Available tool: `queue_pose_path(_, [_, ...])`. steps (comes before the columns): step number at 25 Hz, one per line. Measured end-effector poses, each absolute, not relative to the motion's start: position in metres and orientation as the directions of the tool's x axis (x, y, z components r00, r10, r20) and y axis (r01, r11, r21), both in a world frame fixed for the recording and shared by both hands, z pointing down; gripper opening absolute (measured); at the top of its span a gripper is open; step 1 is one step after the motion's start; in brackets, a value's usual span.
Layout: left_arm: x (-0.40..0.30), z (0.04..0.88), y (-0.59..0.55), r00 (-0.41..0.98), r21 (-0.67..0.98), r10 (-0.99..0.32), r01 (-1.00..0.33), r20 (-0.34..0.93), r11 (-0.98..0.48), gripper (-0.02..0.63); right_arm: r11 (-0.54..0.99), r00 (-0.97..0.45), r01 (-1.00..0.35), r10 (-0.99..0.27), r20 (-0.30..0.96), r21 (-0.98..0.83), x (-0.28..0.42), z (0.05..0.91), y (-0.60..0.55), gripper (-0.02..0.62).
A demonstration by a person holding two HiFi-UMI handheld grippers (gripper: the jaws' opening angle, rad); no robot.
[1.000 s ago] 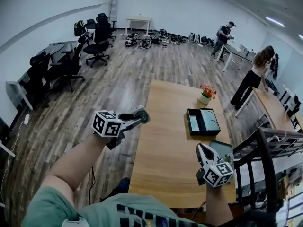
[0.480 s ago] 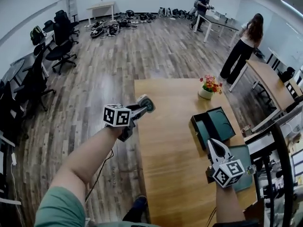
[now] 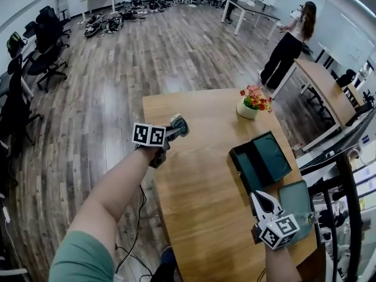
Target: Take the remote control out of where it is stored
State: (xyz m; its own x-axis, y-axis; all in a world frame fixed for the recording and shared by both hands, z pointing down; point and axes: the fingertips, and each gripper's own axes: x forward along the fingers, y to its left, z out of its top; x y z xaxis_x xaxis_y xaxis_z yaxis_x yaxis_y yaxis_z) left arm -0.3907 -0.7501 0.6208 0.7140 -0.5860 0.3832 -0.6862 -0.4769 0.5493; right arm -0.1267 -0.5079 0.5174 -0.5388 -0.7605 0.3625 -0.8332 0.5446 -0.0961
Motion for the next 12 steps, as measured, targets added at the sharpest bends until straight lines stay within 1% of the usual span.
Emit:
queue_pose_path(3, [-0.392, 0.648, -0.775, 0.693, 0.544, -0.578, -0.711, 0.432, -0.446, 0.097, 0.524, -0.518, -0.845, -0.758, 0.397, -0.102, -0.121, 0.531, -0.506, 0.006])
queue_pose_path(12, [-0.388, 0.682, -0.823, 0.678, 0.592, -0.563, -0.717, 0.472, -0.367, 0.097, 0.523, -0.519, -0.843, -0.732, 0.441, -0.125, -0.109, 0.556, -0.51, 0.006])
